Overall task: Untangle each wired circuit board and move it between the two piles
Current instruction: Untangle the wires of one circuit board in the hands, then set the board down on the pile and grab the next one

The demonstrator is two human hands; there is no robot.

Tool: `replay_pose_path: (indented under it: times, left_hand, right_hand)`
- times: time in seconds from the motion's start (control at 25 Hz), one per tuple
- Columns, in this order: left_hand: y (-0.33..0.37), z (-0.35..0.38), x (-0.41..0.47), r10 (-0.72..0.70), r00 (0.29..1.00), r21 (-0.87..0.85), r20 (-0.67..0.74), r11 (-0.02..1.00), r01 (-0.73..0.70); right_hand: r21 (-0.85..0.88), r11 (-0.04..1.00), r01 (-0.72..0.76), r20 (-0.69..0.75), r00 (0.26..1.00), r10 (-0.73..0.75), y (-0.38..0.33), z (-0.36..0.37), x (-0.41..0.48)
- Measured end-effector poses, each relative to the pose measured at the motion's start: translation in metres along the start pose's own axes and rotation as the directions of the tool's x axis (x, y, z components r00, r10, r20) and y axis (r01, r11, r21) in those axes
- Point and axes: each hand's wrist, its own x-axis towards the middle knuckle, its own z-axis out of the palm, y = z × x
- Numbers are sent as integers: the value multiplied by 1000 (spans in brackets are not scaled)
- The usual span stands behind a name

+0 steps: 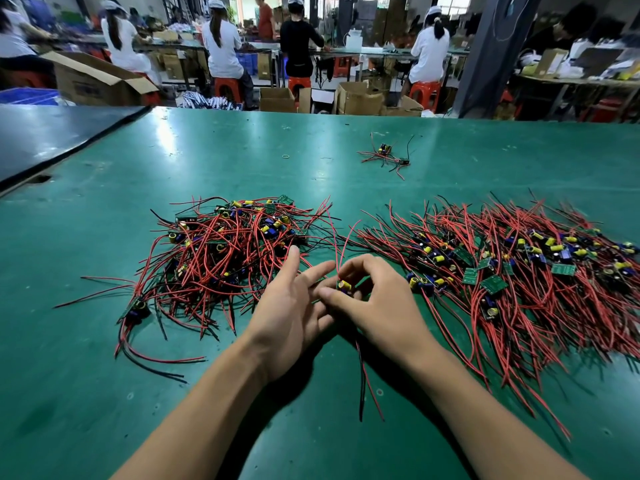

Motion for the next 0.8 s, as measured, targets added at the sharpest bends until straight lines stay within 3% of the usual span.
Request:
replay_pose_path:
  times: [0.16,0.28,0.4,0.48,0.64,0.8]
  left_hand:
    - [-2,0,2,-1,1000,38,-16,999,2]
    - [-3,-2,4,3,999,67,-48,998,0]
    - [-4,-5,5,11,998,85,-54,996,-6]
    - [-5,-5,6,14,998,92,-57,996,-8]
    - [-6,-4,7,26,996,96,-82,995,-18]
    - [-5,-3,8,35,990,49,-138,998,-28]
  right_hand:
    - [-130,991,39,-94,994,-51,6,-10,7]
    - [-300,944,-135,-289,956,45,14,-39,18]
    - [-513,793,-329,-421,901,102,18,-58,21]
    - [-571,757,-317,-441,896,43,16,-56,20]
    - [-535,845,-6,-245,958,-148,12,-31,14]
    - [-412,903,124,-39,987,-153,23,-3,7]
